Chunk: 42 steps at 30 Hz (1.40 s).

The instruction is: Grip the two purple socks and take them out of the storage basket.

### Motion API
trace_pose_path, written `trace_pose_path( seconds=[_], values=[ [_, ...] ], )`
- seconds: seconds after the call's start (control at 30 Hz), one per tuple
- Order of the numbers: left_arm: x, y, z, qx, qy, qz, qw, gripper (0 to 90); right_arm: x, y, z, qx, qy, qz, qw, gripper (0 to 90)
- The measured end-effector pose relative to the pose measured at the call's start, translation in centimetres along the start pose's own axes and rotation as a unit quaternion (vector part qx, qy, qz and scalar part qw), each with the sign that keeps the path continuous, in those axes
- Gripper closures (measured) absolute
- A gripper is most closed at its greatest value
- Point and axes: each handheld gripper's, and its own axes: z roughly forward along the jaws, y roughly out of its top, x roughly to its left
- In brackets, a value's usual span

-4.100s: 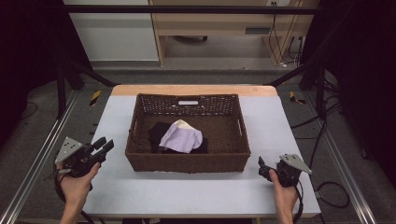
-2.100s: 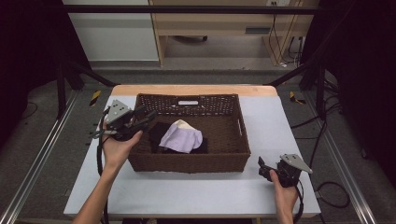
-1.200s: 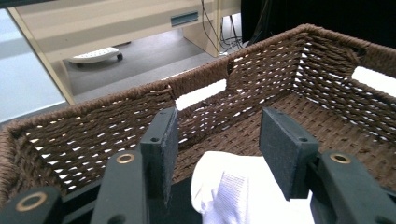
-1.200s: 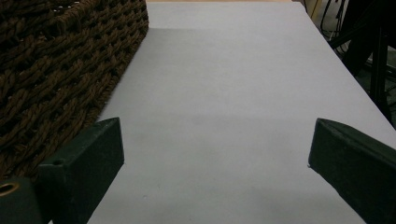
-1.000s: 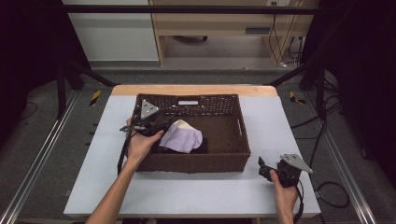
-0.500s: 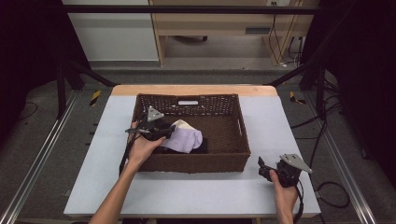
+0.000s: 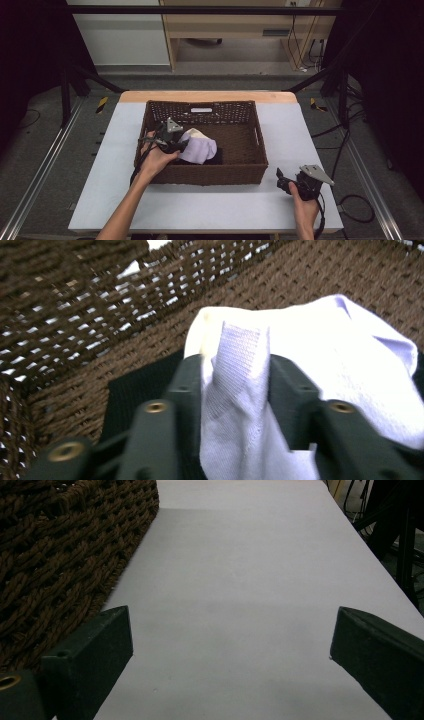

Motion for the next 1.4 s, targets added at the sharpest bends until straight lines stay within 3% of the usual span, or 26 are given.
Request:
trace_pose_path(
  seconds=[0.2,0.33,0.47,0.53,0.6,0.7,0.8,0.87,0.97,1.03,1.07,1.13,1.17,1.2,1.27,1.33,1.37,1.4],
  values=[
    [0.2,0.0,0.2,0.018,-0.016,-0.007,0.9997,80.8,0.0,0.0,0.0,0.001,0.000,0.000,1.0000,4.0],
    [0.3,0.0,0.1,0.012,-0.021,-0.015,0.9996,83.3,0.0,0.0,0.0,0.001,0.000,0.000,1.0000,4.0],
    [0.6,0.1,-0.4,-0.016,-0.027,-0.030,0.9991,84.1,0.0,0.0,0.0,0.001,0.000,0.001,1.0000,4.0],
    [1.0,0.3,-1.1,-0.050,-0.039,-0.058,0.9963,84.2,0.0,0.0,0.0,0.000,0.001,0.003,1.0000,4.0],
    [1.1,0.4,-1.3,-0.062,-0.041,-0.063,0.9953,84.3,0.0,0.0,0.0,0.000,0.001,0.003,1.0000,4.1],
    [1.4,0.6,-1.9,-0.099,-0.040,-0.080,0.9911,84.5,-0.1,0.0,0.1,0.000,0.001,0.002,1.0000,4.1],
    [1.5,0.7,-2.2,-0.113,-0.036,-0.079,0.9897,84.5,-0.1,0.0,0.1,0.000,0.001,0.002,1.0000,4.1],
    [1.5,0.9,-2.8,-0.138,-0.032,-0.080,0.9867,84.6,-0.1,0.0,0.0,0.000,0.002,0.003,1.0000,4.1],
    [1.6,1.1,-3.3,-0.148,-0.031,-0.081,0.9852,84.6,-0.1,0.0,0.0,0.000,0.002,0.004,1.0000,4.1],
    [1.5,1.7,-4.2,-0.168,-0.032,-0.080,0.9820,84.6,-0.1,0.0,0.0,0.000,0.002,0.003,1.0000,4.1],
    [1.5,1.7,-4.2,-0.168,-0.032,-0.080,0.9820,84.6,-0.1,0.0,0.0,0.000,0.002,0.004,1.0000,4.1],
    [1.4,2.2,-5.2,-0.188,-0.038,-0.082,0.9780,84.6,-0.1,0.0,0.0,0.001,0.001,0.005,1.0000,4.1],
    [1.4,2.2,-5.2,-0.188,-0.038,-0.082,0.9780,84.6,-0.1,0.0,0.0,0.001,0.001,0.006,1.0000,4.1],
    [1.2,2.4,-5.8,-0.197,-0.043,-0.083,0.9760,84.6,-0.1,0.0,0.0,0.001,0.000,0.005,1.0000,4.1],
    [1.1,2.4,-6.1,-0.200,-0.045,-0.082,0.9753,84.6,-0.1,0.0,0.0,0.000,0.000,0.005,1.0000,4.1],
    [0.9,2.6,-6.7,-0.208,-0.047,-0.078,0.9738,84.6,-0.1,0.0,0.0,0.000,0.000,0.006,1.0000,4.1],
    [0.7,2.7,-7.2,-0.217,-0.053,-0.079,0.9717,84.6,-0.1,0.0,0.0,0.000,0.001,0.006,1.0000,4.1],
    [0.7,2.7,-7.2,-0.217,-0.053,-0.079,0.9717,84.6,-0.1,0.0,0.0,0.000,0.001,0.006,1.0000,4.1]
  ],
)
